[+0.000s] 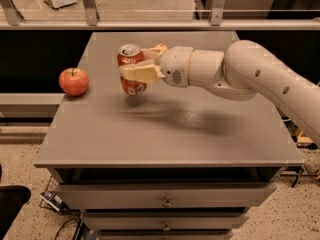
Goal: Move coke can near apple
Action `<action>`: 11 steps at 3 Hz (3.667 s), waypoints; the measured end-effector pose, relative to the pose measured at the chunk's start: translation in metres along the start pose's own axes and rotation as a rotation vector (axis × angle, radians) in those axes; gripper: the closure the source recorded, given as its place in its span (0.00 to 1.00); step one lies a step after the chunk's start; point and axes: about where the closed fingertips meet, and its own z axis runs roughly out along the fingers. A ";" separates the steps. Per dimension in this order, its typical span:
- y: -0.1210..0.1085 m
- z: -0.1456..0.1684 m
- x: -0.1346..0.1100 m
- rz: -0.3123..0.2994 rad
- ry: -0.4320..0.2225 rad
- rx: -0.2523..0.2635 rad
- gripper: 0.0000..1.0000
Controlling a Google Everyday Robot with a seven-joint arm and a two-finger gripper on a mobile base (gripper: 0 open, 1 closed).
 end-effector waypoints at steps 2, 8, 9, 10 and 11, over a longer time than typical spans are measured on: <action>-0.001 0.040 0.002 -0.036 -0.024 -0.079 1.00; 0.002 0.076 0.023 -0.006 -0.008 -0.209 1.00; 0.004 0.078 0.023 -0.007 -0.011 -0.212 0.83; 0.006 0.080 0.022 -0.008 -0.011 -0.217 0.58; 0.007 0.082 0.022 -0.008 -0.011 -0.221 0.36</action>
Offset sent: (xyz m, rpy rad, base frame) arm 0.0263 0.0485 -0.0124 0.0128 -0.0385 0.1161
